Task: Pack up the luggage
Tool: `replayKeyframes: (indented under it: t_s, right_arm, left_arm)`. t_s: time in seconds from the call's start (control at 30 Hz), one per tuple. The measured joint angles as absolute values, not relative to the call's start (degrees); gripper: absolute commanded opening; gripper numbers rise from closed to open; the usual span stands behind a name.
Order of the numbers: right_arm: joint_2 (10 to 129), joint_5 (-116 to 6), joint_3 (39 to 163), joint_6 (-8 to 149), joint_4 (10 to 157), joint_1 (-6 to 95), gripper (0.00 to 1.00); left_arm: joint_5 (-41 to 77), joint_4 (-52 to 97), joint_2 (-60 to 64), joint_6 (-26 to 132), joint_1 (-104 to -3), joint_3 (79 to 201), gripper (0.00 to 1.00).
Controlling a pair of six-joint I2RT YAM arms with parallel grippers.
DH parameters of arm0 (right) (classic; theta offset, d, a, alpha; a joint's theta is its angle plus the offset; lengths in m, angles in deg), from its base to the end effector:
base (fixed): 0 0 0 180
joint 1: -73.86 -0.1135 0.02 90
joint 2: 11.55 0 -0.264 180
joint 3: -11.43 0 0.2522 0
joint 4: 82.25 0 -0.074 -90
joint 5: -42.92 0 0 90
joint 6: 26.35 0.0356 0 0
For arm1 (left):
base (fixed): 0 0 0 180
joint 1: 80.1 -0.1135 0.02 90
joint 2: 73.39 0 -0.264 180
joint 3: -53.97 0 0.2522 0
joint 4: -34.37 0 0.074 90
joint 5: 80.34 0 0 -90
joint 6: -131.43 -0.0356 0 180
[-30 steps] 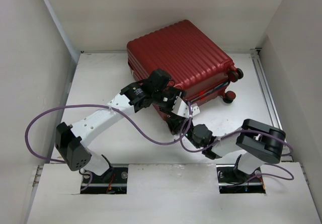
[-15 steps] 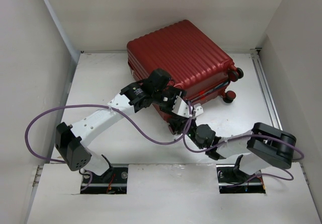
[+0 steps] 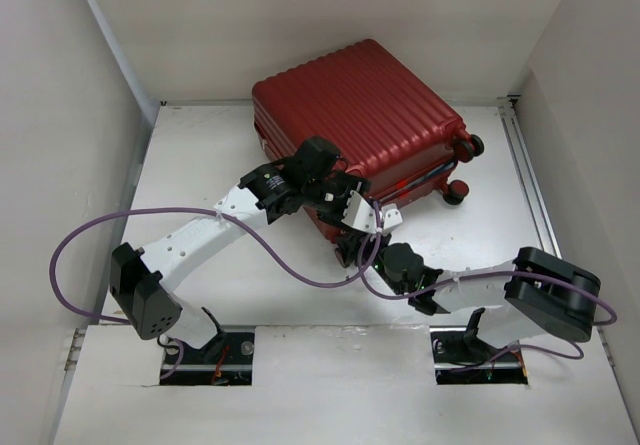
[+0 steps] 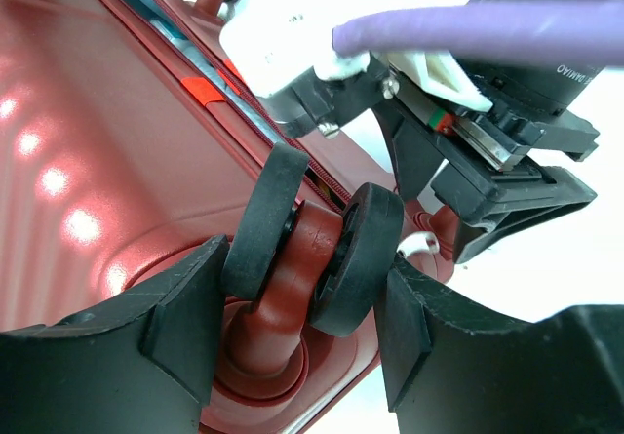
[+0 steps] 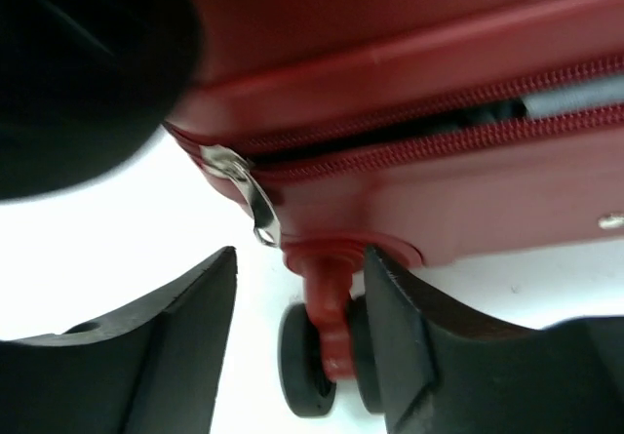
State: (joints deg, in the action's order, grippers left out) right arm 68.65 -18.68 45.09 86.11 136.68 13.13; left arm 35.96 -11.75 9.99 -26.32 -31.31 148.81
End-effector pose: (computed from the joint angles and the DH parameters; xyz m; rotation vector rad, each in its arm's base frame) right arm 0.1384 0.2124 0.1766 -0.2005 1.7204 0.6626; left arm 0.2015 -0.2540 0.3656 1.9258 0.8876 -0.3032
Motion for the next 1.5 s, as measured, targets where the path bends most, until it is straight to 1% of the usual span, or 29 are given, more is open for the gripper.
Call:
replayKeyframes:
  t_s: [0.03, 0.37, 0.63, 0.77, 0.8, 0.87, 0.9, 0.93, 1.13, 1.17, 1.2, 1.23, 1.27, 1.3, 1.37, 1.4, 1.47, 1.5]
  right_arm:
    - [68.7, -18.5, 45.1, 86.2, 135.8, 13.1, 0.63]
    - [68.7, -19.5, 45.1, 83.6, 136.1, 13.1, 0.63]
    - [68.7, -18.3, 47.3, 80.3, 135.7, 13.1, 0.49]
    - [68.7, -17.6, 47.7, 79.7, 134.9, 13.1, 0.35]
    - [68.7, -17.5, 47.7, 79.6, 134.9, 13.1, 0.26]
    - [68.7, -17.5, 47.8, 79.3, 134.8, 13.1, 0.14]
    - [68.7, -17.5, 48.0, 79.3, 134.4, 13.1, 0.04]
    - [68.7, -17.6, 48.2, 79.4, 134.1, 13.1, 0.00]
    - [68.5, -18.4, 49.9, 79.8, 132.3, 12.8, 0.00]
    - [68.3, -18.6, 49.9, 79.6, 132.0, 12.8, 0.02]
    - [68.0, -18.7, 50.0, 79.3, 131.7, 12.9, 0.08]
    - [67.6, -19.0, 50.0, 78.9, 131.0, 12.9, 0.12]
    - [67.2, -19.2, 50.1, 78.6, 130.4, 13.0, 0.22]
    - [66.7, -19.2, 50.1, 78.3, 130.1, 13.1, 0.28]
    - [65.7, -19.4, 50.4, 77.6, 129.2, 13.0, 0.30]
    - [65.4, -19.5, 50.4, 77.3, 128.9, 13.0, 0.28]
    - [65.2, -19.4, 50.6, 77.0, 128.2, 13.0, 0.20]
    - [65.2, -19.1, 50.7, 76.7, 127.9, 13.0, 0.13]
  left_arm:
    - [36.0, -11.8, 10.0, -26.3, -31.3, 148.8, 0.00]
    - [35.9, -11.8, 10.0, -26.3, -31.3, 148.8, 0.00]
    - [35.7, -11.7, 9.8, -26.1, -31.3, 148.8, 0.00]
    - [35.5, -11.7, 9.7, -26.0, -31.3, 148.8, 0.00]
    - [35.5, -11.7, 9.7, -26.0, -31.3, 148.8, 0.00]
    - [35.4, -11.8, 9.7, -26.0, -31.3, 148.8, 0.00]
    - [35.3, -11.8, 9.7, -26.0, -31.3, 148.8, 0.00]
    - [35.2, -11.8, 9.7, -26.0, -31.3, 148.8, 0.00]
    - [34.2, -11.8, 9.2, -26.0, -31.5, 148.8, 0.00]
    - [34.2, -11.8, 9.2, -26.0, -31.5, 148.8, 0.00]
    - [34.2, -11.8, 9.2, -26.0, -31.5, 148.8, 0.00]
    - [34.2, -11.8, 9.2, -26.0, -31.5, 148.8, 0.00]
    - [34.2, -11.8, 9.2, -26.0, -31.5, 148.8, 0.00]
    - [34.2, -11.8, 9.2, -26.0, -31.5, 148.8, 0.00]
    - [34.2, -11.8, 9.2, -26.0, -31.4, 148.8, 0.00]
    - [34.2, -11.8, 9.2, -26.0, -31.5, 148.8, 0.00]
    - [34.2, -11.8, 9.2, -26.0, -31.5, 148.8, 0.00]
    - [34.2, -11.8, 9.2, -26.0, -31.5, 148.8, 0.00]
